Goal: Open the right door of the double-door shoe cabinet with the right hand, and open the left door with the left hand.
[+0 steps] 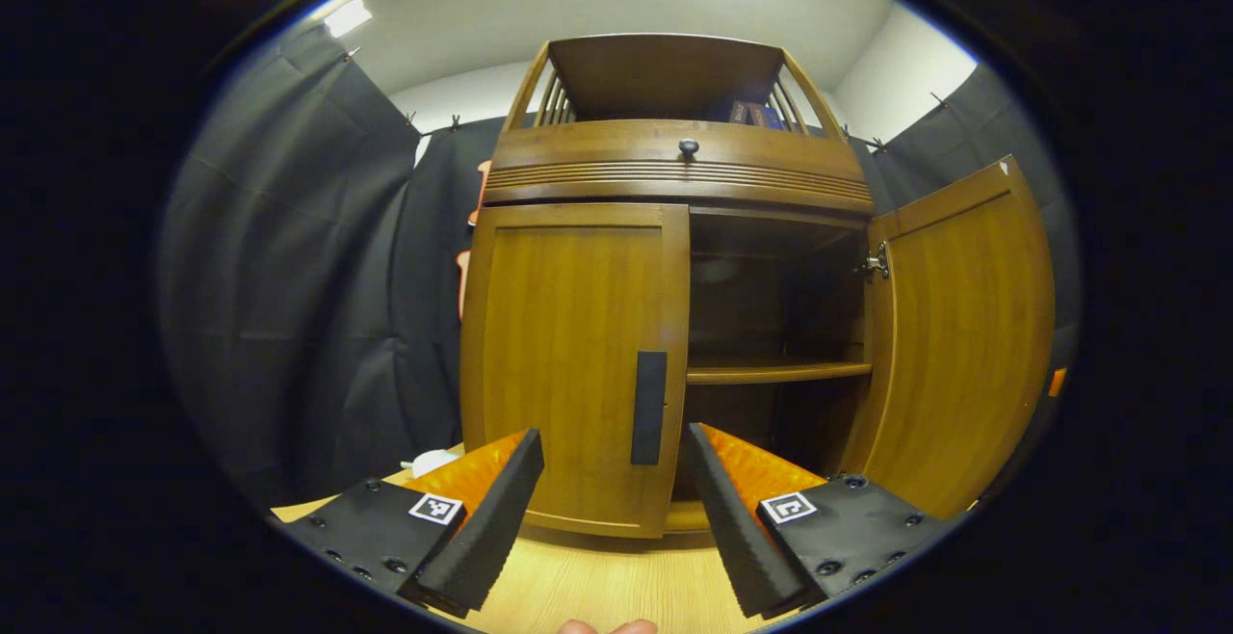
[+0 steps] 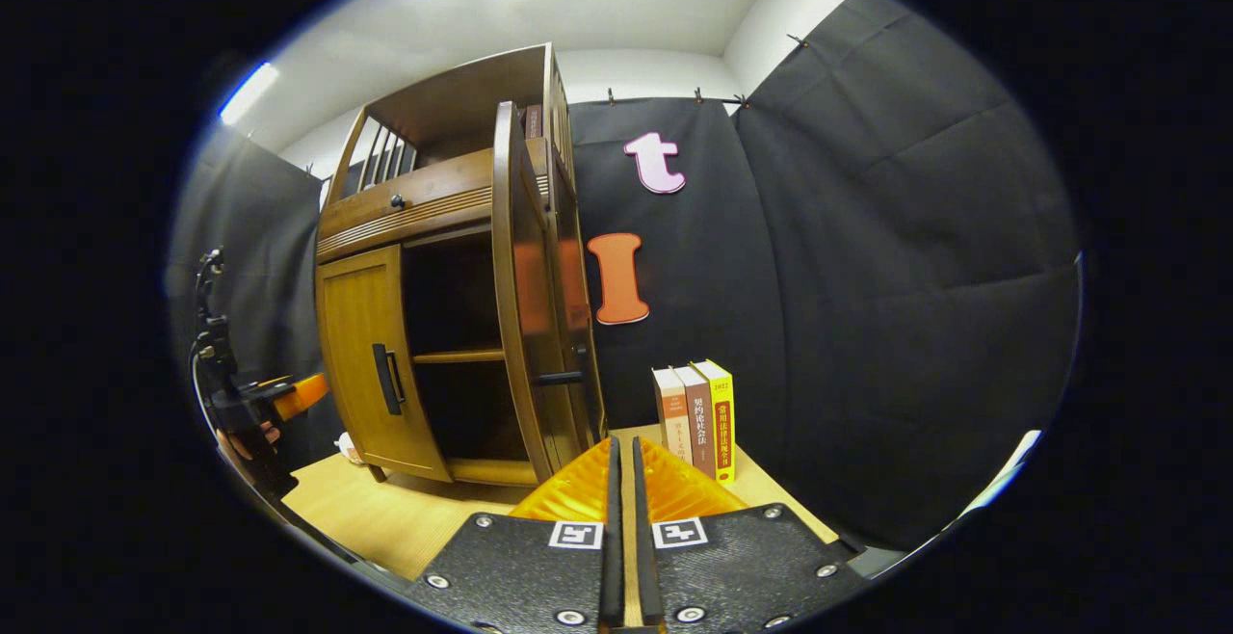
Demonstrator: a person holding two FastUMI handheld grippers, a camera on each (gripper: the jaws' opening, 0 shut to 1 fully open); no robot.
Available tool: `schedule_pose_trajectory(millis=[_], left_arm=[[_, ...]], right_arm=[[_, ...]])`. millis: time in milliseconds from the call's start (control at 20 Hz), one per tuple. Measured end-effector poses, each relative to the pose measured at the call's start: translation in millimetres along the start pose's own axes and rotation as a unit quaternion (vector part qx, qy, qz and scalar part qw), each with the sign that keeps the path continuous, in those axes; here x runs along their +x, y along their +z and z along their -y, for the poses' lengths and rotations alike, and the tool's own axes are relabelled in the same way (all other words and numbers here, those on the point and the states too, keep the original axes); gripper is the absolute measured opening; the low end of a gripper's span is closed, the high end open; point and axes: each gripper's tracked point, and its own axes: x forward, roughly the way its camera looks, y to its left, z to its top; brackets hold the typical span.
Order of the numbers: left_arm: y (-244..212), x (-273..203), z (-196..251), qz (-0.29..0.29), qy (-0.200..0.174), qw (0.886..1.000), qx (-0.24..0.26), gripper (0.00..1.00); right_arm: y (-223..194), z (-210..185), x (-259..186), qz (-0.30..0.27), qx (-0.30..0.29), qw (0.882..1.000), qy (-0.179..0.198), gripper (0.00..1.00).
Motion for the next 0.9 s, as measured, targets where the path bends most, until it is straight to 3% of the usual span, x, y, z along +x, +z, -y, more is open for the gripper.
schedule_pose_trajectory(millis=[50,100,200,250,450,500,550,600,650,900], left_arm=[[1,11,3,0.006,-0.005,1.000,0.008,0.93],[-1,23,5,0.008,-0.011,1.000,0.012,0.93],[-8,47,12,0.005,-0.028,0.999,0.016,0.93],[-12,61,16,0.001,-0.038,0.999,0.015,0.93],[-34,107,20,-0.036,-0.054,0.998,-0.010,0.94],[-40,117,19,-0.045,-0.053,0.997,-0.016,0.94],[-44,127,16,-0.048,-0.051,0.997,-0.018,1.00],[-49,135,15,-0.049,-0.049,0.997,-0.015,0.96],[-52,143,14,-0.051,-0.049,0.997,-0.012,0.93],[-65,161,5,-0.056,-0.045,0.997,-0.014,0.93]], right_arm=[[-1,0,-3,-0.003,-0.009,1.000,-0.004,0.17],[-4,1,-5,-0.008,-0.020,1.000,-0.009,0.10],[-5,4,-9,-0.010,-0.042,0.999,-0.025,0.29],[-7,-1,-13,-0.009,-0.049,0.998,-0.030,0.26],[-11,-1,-21,-0.017,-0.060,0.997,-0.050,0.79],[-8,1,-22,-0.016,-0.062,0.996,-0.056,0.83],[-7,2,-23,-0.015,-0.060,0.996,-0.059,0.88],[-7,2,-22,-0.016,-0.053,0.997,-0.061,0.92],[-7,2,-22,-0.016,-0.045,0.997,-0.062,0.87],[-9,-1,-20,-0.020,-0.027,0.997,-0.068,0.87]])
